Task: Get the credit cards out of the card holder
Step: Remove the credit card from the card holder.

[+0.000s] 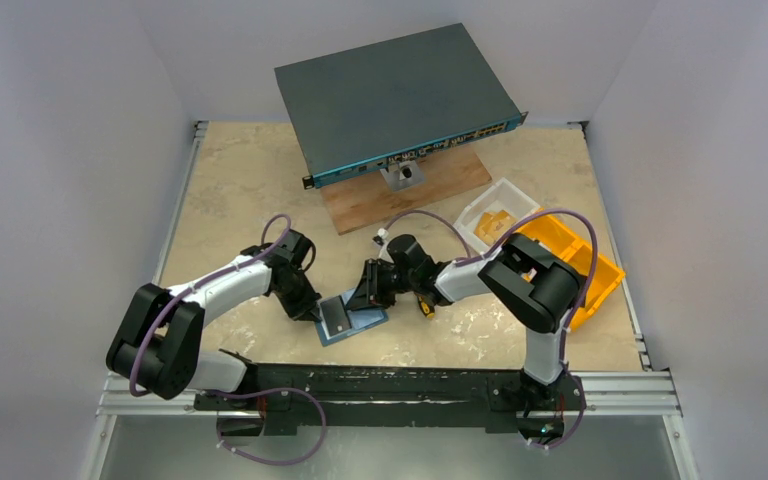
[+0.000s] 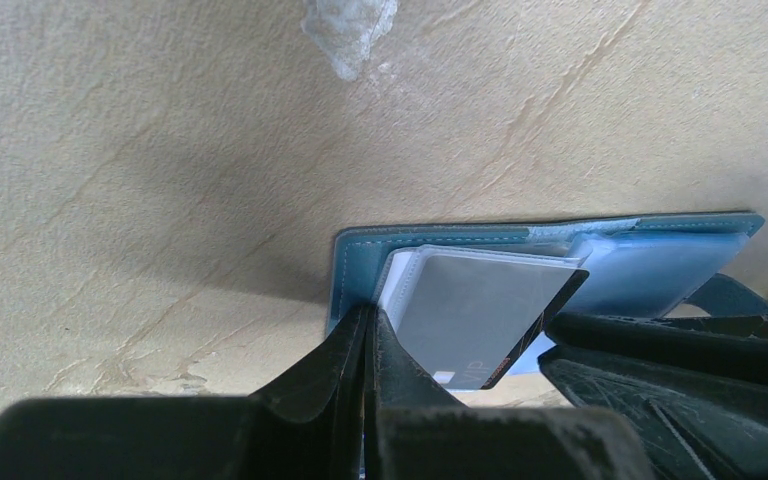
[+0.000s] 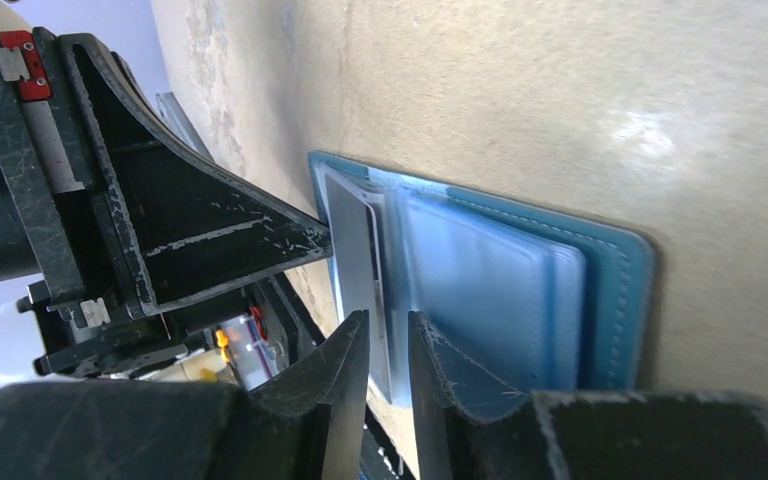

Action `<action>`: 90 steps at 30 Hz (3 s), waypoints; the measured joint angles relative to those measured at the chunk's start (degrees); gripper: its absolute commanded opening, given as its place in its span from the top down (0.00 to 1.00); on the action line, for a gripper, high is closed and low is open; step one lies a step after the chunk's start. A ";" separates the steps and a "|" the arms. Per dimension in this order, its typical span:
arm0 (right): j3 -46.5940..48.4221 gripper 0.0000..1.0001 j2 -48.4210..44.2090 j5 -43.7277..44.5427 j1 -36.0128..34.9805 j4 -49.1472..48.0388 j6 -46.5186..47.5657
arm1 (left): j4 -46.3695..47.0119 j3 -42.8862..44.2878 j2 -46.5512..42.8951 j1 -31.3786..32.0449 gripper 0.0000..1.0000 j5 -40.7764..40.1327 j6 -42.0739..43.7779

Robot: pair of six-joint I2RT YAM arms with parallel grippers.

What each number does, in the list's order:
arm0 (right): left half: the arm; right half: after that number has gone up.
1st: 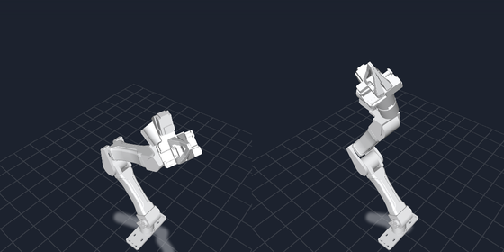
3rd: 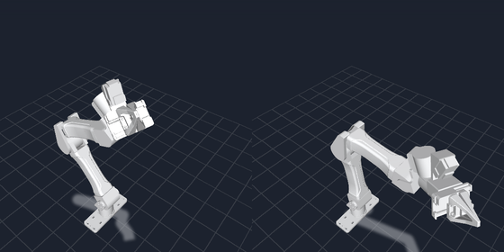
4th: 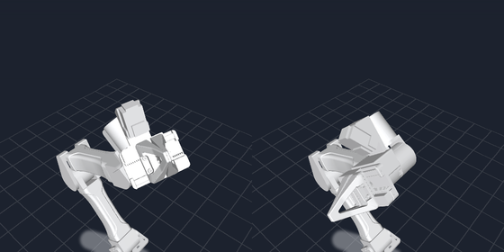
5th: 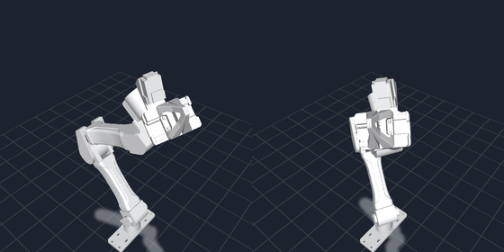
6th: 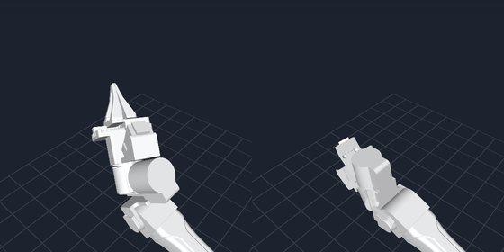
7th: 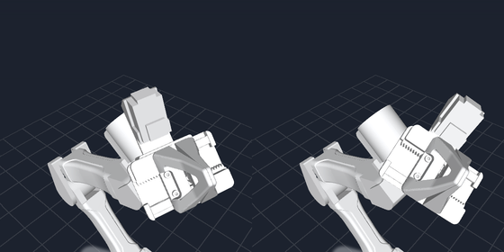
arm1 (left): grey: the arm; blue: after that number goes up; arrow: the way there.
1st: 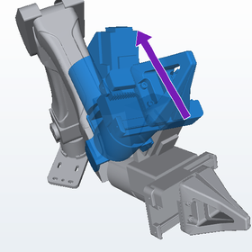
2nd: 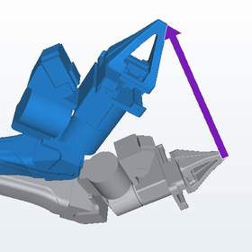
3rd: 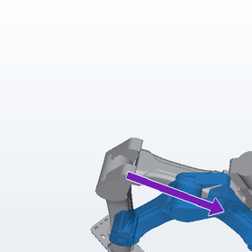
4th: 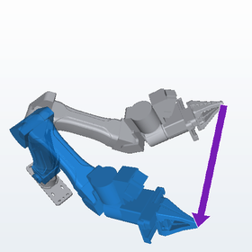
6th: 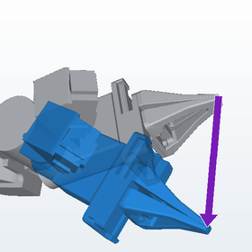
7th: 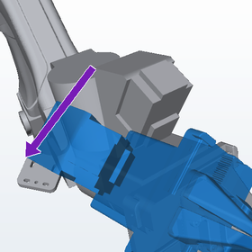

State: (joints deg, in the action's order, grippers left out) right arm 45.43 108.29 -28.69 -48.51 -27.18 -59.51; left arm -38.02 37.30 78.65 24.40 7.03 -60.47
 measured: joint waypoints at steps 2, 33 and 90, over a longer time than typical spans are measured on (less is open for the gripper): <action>0.92 0.82 0.68 -0.04 -0.57 0.02 0.09 | -0.09 0.11 0.11 0.00 1.00 0.00 0.00; 1.36 1.00 -1.05 1.77 -0.33 3.87 1.99 | -0.81 0.76 0.79 0.00 1.00 -0.20 0.04; 2.25 0.73 0.09 -1.27 0.79 5.38 5.49 | -4.61 6.84 -8.74 3.32 1.00 -2.14 9.68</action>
State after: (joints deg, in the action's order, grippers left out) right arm 47.68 108.38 -29.95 -47.72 -21.80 -54.02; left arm -42.63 44.14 69.91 27.73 4.89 -50.78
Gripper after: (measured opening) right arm 0.264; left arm 0.008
